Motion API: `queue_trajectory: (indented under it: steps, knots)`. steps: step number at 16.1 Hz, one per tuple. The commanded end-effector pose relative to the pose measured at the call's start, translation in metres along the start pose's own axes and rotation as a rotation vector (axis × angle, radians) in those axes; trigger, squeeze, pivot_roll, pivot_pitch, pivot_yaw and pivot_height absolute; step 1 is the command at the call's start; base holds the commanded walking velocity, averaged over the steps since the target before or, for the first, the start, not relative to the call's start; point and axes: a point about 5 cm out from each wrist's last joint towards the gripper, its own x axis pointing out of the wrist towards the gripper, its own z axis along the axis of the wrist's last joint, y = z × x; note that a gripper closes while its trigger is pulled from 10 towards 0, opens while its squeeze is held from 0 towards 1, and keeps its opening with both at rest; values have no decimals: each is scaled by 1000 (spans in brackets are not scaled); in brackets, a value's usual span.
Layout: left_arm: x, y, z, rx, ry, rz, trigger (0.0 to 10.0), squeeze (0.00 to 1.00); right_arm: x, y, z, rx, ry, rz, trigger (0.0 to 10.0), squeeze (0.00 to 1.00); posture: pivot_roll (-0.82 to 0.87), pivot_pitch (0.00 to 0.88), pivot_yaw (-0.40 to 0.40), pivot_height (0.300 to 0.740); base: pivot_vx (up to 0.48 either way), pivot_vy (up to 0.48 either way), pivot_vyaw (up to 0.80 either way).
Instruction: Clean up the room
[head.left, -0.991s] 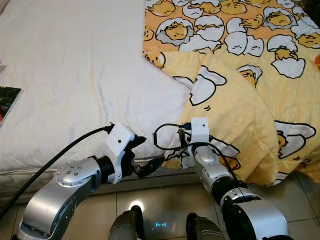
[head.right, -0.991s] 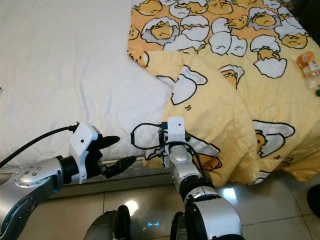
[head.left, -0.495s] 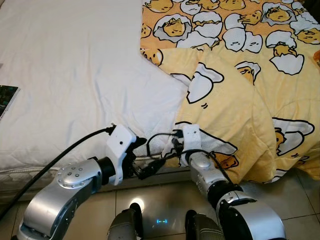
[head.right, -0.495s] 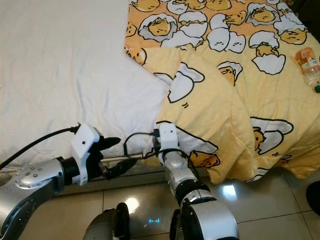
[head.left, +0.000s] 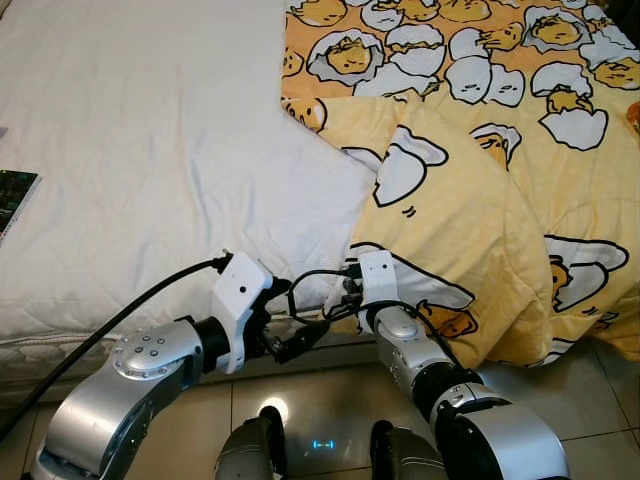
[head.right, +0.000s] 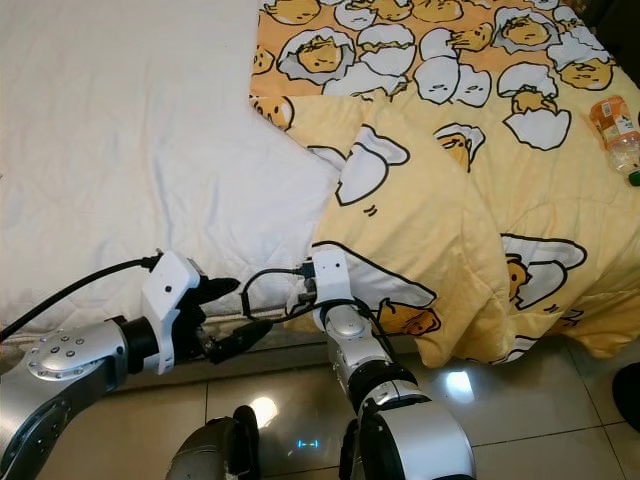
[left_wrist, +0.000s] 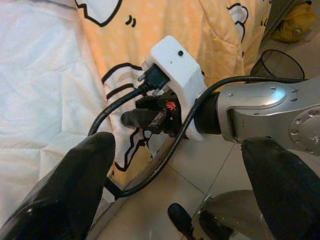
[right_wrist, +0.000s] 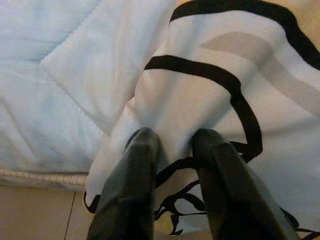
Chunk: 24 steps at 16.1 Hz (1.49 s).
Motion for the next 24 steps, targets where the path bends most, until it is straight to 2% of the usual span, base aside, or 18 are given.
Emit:
queue_trajectory:
  steps: [1, 11, 13, 14, 16, 19, 24]
  knots:
    - [-2, -3, -2, 12, 9, -1, 10000, 0, -1, 6, -5, 3, 29, 26, 0, 0, 118, 246, 29, 740, 0, 0, 0]
    - [3, -7, -5, 23, 22, -29, 10000, 0, -3, 7, -12, 25, 37, 46, 0, 0, 97, 248, 41, 740, 0, 0, 0]
    - [5, -4, -6, 69, 0, 10, 10000, 0, -4, 8, -15, 25, 38, 50, 0, 0, 82, 243, 45, 740, 0, 0, 0]
    - [8, 0, -8, 83, -4, 66, 10000, 0, -5, 7, -17, 24, 38, 48, 0, 0, 78, 242, 48, 740, 0, 0, 0]
    - [10, 7, -14, 99, 27, 141, 10000, 0, -6, 4, -20, 17, 41, 36, 0, 0, 72, 242, 50, 740, 0, 0, 0]
    - [15, 13, -10, 38, -51, 208, 10000, 0, -6, 2, -22, 8, 35, 41, 0, 0, 67, 238, 47, 740, 0, 0, 0]
    - [19, 16, -12, 23, -73, 250, 10000, 0, -6, 4, -20, 5, 29, 48, 0, 0, 62, 236, 43, 740, -234, 0, 0]
